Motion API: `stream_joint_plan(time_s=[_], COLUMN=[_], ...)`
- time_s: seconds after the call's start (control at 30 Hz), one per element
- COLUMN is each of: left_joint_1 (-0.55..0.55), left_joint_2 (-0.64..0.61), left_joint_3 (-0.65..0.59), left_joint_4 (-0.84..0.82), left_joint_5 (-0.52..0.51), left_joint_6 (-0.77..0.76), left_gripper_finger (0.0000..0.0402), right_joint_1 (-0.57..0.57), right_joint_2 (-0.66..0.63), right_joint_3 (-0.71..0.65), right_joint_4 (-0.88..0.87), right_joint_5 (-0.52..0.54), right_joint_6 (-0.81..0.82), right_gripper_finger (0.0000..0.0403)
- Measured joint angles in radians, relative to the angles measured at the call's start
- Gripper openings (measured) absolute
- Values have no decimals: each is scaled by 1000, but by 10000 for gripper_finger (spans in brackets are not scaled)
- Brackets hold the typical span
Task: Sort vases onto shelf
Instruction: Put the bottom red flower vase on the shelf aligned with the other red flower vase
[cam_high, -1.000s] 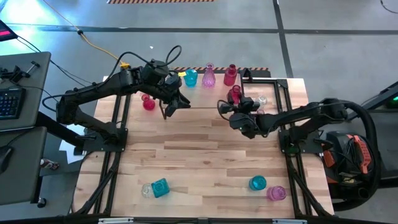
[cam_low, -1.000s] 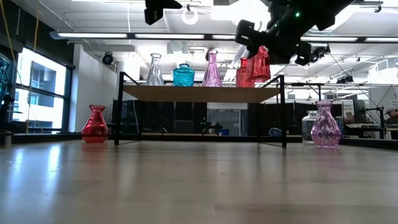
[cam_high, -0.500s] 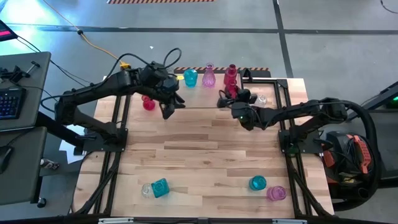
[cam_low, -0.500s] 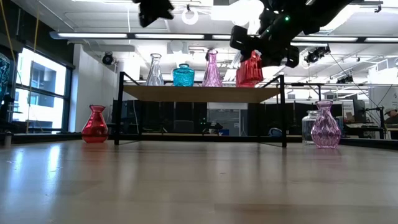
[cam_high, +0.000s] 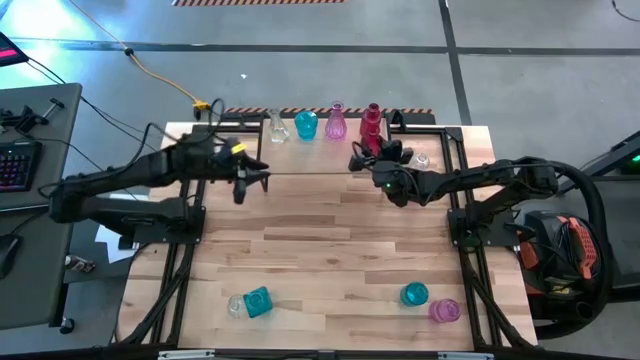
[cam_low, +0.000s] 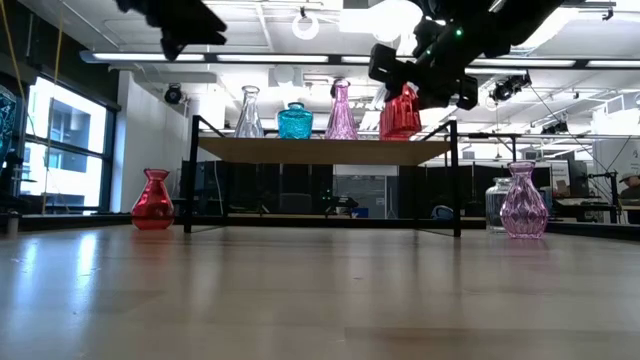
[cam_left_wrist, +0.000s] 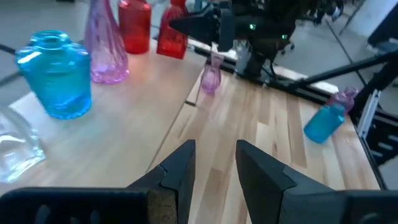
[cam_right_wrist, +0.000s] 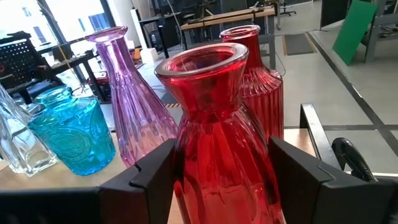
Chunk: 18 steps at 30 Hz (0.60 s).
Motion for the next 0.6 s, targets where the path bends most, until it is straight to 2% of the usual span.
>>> stream_joint_plan(time_s=[0.2, 0.6], left_joint_1=[0, 0], left_joint_2=[-76, -64], left_joint_3=[-71, -86], left_joint_4=[40, 32], left_joint_5=[-46, -49], left_joint_6=[0, 0], left_gripper_finger=[106, 106], right_joint_1=[-6, -11], right_joint_2=[19, 58], right_joint_3=[0, 1], right_joint_4=[-10, 13], right_joint_5=[-2, 41], right_joint_6=[2, 37], right_gripper_finger=[197, 197])
